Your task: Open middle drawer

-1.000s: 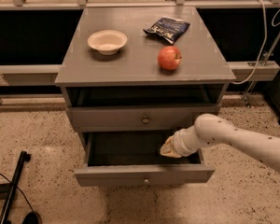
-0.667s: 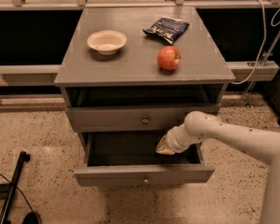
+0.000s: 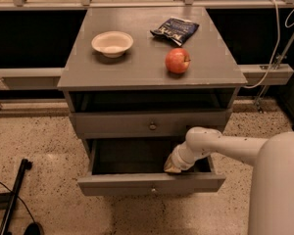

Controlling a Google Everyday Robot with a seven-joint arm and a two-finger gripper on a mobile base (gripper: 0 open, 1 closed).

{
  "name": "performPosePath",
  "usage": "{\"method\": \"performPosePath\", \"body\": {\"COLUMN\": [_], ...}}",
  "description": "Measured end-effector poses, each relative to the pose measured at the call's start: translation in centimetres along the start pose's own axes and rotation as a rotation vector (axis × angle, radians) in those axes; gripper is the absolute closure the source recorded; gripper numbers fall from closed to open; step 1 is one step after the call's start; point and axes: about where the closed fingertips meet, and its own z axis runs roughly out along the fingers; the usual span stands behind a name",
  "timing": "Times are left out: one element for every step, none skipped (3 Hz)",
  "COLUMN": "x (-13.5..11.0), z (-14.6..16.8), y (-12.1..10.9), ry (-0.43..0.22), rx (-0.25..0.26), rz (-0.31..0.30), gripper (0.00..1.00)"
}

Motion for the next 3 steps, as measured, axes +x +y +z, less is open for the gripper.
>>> {"method": "performPosePath", "body": {"x": [0.6, 0.5, 0.8], "z": [0.4, 0.2, -1.3], "y": [1.4, 1.4, 4.3], "ry": [0.017, 0.017, -0.044], "rx": [-0.029, -0.029, -0.074], "rz": [0.001, 0.001, -0.04], "gripper": [1.0, 1.0, 1.0]}}
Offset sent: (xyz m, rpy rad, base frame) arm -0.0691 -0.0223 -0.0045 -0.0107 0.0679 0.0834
